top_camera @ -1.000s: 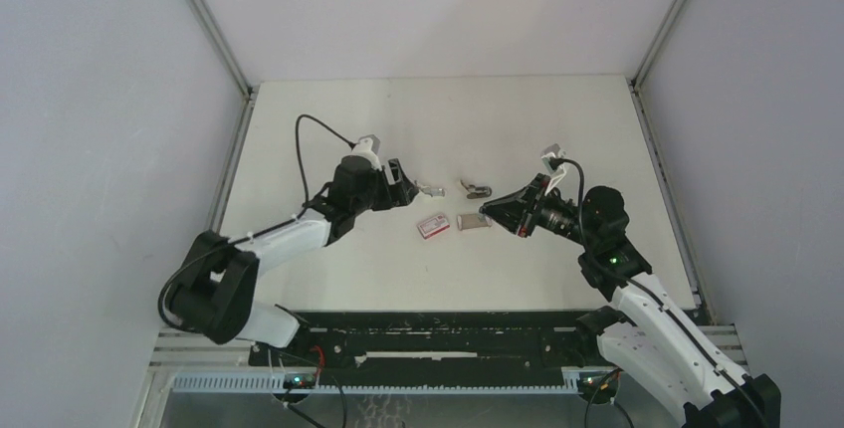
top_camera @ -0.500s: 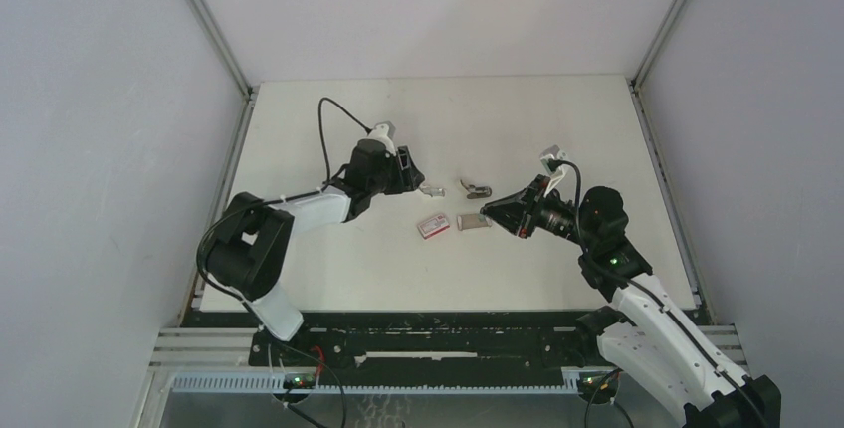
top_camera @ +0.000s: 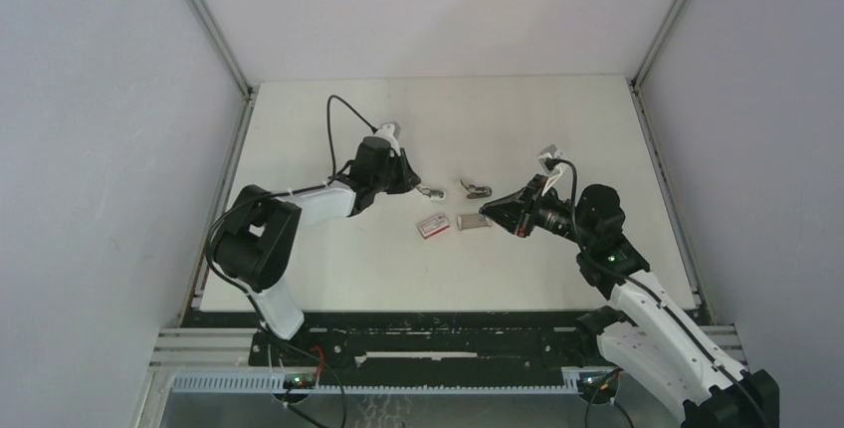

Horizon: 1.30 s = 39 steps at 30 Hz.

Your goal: Load the staples into the stapler

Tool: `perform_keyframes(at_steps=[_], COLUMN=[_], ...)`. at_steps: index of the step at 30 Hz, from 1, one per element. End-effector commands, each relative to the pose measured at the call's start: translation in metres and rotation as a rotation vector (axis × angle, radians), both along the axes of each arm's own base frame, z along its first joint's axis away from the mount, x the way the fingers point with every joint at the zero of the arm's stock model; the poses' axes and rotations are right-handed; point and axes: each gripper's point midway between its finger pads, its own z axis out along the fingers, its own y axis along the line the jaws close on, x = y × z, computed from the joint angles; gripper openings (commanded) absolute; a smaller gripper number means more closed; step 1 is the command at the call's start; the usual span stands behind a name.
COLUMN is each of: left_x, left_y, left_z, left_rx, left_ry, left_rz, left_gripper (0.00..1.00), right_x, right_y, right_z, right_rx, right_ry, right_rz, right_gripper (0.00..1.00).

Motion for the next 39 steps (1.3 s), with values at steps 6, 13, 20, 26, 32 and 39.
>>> perform_keyframes(at_steps=[6,13,20,26,32,39], left_x=[0.004,-0.060,-0.126,-0.154,-0.159,-0.165], left_y=[-0.001,-0.013,-0.043,-0.065,-0.071,-0.074], left_z=[0.067,0.082,0.069,0.045,0.021,0.002], left_rx=[0.004,0.102,-0.023,-0.059,-0.043,-0.039], left_ry=[-0.157,-0.152,-0.045,0.038,0.072,0.110], left_rz=[-0.080,-0.313,-0.513,-0.674,-0.760,-0.822], left_gripper=[0.00,0.00,0.00,0.00,0.00,0.00], right_x=[0.003,0.000,-0.014,-0.017,-0.018,-0.015], right_y=[-0.001,-0.004,0.005,0.015,0.034,0.054], right_z=[0.009,-0.019,-0.053,-0.076,-0.103,-0.130], right_rx=[-0.039,-0.198,-0.349,-0.461,-0.528,-0.574], right_ry=[-0.094,-0.075,-0.051,-0.067,-0.057,-0.046], right_rz=[0.006,-0.025,-0.009,-0.022,0.002,0.022], right_gripper=[0.11,0.11,0.11,0.11,0.11,0.11])
